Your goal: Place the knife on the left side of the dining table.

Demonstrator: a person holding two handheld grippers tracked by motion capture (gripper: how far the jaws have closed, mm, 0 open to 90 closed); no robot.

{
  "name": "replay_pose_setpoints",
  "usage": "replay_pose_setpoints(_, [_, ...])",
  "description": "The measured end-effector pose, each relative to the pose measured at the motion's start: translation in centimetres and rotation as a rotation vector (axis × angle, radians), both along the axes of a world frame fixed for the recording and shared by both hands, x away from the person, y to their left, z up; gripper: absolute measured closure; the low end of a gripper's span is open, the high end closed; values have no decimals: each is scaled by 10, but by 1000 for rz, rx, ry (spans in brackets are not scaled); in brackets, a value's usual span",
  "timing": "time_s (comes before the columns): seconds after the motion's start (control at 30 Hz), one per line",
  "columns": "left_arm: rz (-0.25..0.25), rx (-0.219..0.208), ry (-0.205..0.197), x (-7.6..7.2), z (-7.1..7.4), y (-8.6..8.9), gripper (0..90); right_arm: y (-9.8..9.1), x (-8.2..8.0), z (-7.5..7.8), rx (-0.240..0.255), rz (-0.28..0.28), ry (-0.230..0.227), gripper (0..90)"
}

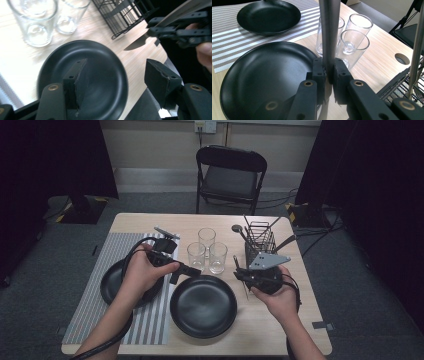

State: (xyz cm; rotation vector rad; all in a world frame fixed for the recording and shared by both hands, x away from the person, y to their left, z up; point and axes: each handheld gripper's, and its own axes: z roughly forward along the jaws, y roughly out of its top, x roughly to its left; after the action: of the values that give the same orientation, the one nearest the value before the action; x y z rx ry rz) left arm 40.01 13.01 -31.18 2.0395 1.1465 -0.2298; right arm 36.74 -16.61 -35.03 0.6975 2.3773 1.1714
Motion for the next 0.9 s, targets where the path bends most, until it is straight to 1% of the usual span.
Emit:
replay_pose_setpoints(0.03, [-9, 1, 1, 1, 1, -3, 361, 0, 0, 0, -4, 0, 1, 822])
replay_pose_setpoints(0.23, [-22, -5, -5, 2, 9, -19, 364, 1, 0, -1, -14, 3, -1, 822])
replay_pose_setpoints(0.3, [-19, -22, -1, 2, 12, -25, 364, 1, 0, -1, -16, 4, -2, 822])
replay_pose_setpoints(0.37, [-25, -30, -6, 4, 14, -28, 364, 3, -1, -1, -18, 5, 1, 822])
replay_pose_setpoints(0.4, [-19, -34, -4, 4, 14, -31, 364, 4, -1, 0, -19, 9, 1, 822])
replay_pose_setpoints(0.47, [-26, -28, -4, 4, 15, -32, 364, 6, -1, -1, -22, 14, 0, 822])
replay_pose_setpoints(0.6, [-19, -45, 7, 5, 16, -37, 364, 9, -1, -3, -34, 18, 5, 822])
replay_pose_setpoints(0.7, [-20, -43, 12, 5, 17, -40, 368, 11, -1, -5, -40, 18, 7, 822])
replay_pose_setpoints(0.73, [-18, -53, 13, 5, 17, -42, 370, 12, -1, -5, -42, 19, 3, 822])
replay_pose_setpoints(0.87, [-17, -56, 15, 7, 19, -45, 380, 13, -1, -6, -51, 23, 2, 822])
replay_pose_setpoints(0.9, [-15, -69, 12, 8, 20, -46, 385, 15, -1, -6, -50, 25, 2, 823])
